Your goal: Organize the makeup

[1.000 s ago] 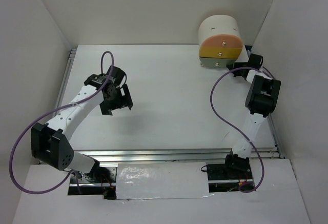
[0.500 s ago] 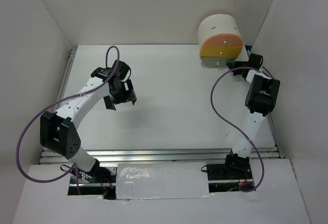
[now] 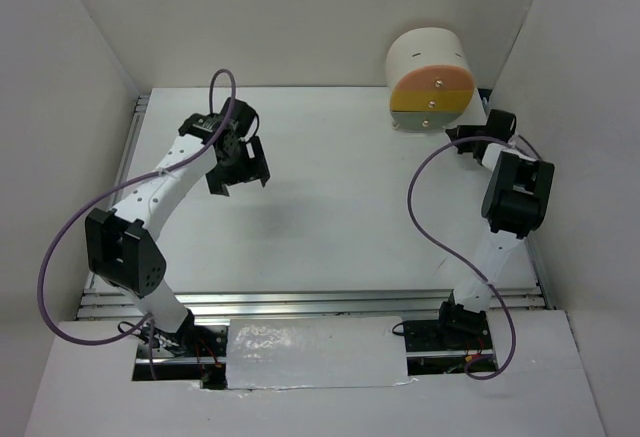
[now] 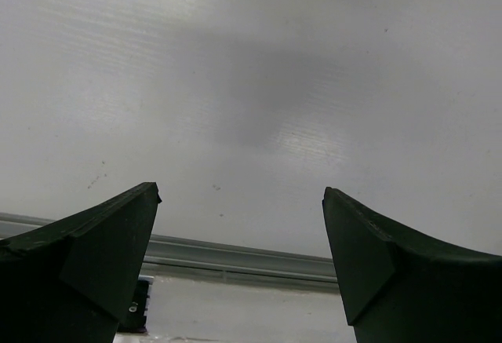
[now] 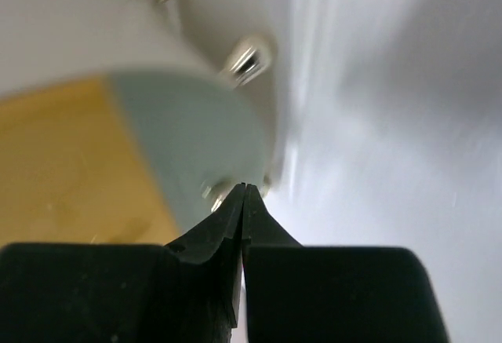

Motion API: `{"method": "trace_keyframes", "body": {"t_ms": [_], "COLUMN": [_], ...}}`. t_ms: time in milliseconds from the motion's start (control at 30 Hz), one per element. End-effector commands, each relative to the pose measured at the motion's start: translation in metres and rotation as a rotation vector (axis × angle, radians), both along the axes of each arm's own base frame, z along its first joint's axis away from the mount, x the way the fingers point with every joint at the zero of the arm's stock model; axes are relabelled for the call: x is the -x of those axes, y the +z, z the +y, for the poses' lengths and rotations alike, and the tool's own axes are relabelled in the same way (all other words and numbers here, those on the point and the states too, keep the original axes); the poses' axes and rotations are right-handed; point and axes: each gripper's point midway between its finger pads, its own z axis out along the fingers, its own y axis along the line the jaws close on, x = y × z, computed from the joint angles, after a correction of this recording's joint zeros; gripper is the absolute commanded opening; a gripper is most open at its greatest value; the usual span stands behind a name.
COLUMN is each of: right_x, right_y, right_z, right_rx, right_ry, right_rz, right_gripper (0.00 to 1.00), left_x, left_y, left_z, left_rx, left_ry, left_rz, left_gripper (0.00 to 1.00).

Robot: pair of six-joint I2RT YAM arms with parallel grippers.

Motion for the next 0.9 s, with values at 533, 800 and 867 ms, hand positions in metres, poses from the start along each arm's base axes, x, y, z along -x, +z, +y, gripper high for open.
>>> {"method": "trace_keyframes", "body": {"t_ms": [533, 800, 867], "right_x": [0.232, 0.366, 0.395], "right_y": [0.296, 0.299, 0.312], "right_z": [0.126, 0.132, 0.125], "right_rx": [0.865, 1.063, 1.116], "right_ry": [0.475, 0.616, 0.563], "right_rz": [-0.445, -0.296, -0.314], "right_gripper": [1.00, 1.00, 1.00], "left_x": [-0.036, 0.002, 0.004], "left_y": [0.136, 0.154, 0.152], "left_z": [0.055, 0.074, 0.071], "left_rx": [-0.159, -0.162, -0.136], "left_ry": [0.030, 0.049, 0.038], "left_rz": [-0.404, -0.502, -0.536], "left_gripper": [0.99, 0.99, 0.99]}}
